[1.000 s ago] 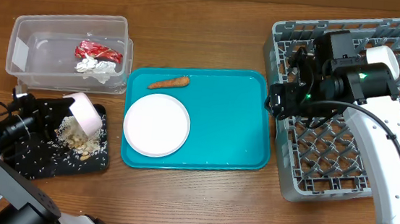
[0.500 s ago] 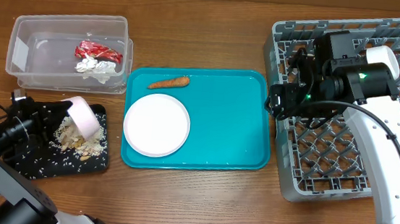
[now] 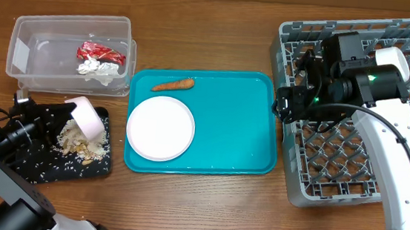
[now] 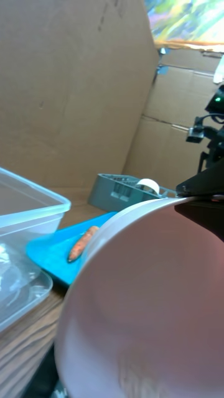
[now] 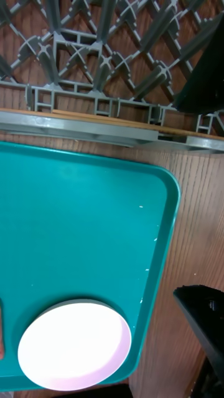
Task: Sort waste into correct bins and load items into the dishwasher
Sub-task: 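Tip the bowl with the left gripper to dump rice onto black tray, then carry the emptied bowl right and set it on the teal tray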
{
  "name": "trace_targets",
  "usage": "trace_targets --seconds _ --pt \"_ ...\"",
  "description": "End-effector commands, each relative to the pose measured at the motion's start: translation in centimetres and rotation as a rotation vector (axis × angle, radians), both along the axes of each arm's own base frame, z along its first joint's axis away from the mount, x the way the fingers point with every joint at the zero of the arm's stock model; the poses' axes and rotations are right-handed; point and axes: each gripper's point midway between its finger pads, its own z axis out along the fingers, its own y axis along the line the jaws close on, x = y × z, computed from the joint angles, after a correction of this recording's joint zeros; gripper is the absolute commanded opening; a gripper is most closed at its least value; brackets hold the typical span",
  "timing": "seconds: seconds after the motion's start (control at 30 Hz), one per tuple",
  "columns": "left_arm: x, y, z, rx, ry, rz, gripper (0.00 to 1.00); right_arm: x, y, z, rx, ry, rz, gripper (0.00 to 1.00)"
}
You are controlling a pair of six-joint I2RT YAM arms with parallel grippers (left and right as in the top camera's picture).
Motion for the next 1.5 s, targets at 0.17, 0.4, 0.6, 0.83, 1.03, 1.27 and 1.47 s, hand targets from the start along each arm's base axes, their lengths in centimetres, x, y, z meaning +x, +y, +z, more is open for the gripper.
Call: trace_targets --seconds 0.17,0.4,0.6,0.83,1.03,1.27,1.47 --pt "0.6 0.5 0.3 -0.011 -0.054 0.006 0.04 -0.2 -0.1 0.1 -0.007 -0.001 -0.004 0.9" --pt "0.4 0.3 0.0 -0.016 -0.047 -0.001 0.04 -0.1 -0.1 0.1 -0.007 -0.003 -0.003 0.9" --pt "0.5 0.1 0.7 -0.014 -0.107 -0.01 0.04 -0.1 -0.1 0.1 -0.007 -0.002 -0.003 0.9" --pt "0.2 -2.3 0.6 0.002 -0.096 -0.092 0.04 -0.1 -0.1 0.1 -0.007 -0.003 -0.003 0.9" --pt "1.8 -8.2 2.0 0.036 -0.159 -0.309 0.04 -0.1 -0.1 0.1 -0.007 -0.003 -0.004 0.9" --pt "5.4 -18.1 4.1 0.241 -0.246 -0.65 0.04 -0.1 -0.1 0.1 -0.007 -0.003 -0.004 0.9" --pt "8.0 -26.2 2.3 0.602 -0.217 -0.767 0.04 -0.1 -0.1 0.1 -0.007 -0.003 -0.004 0.9"
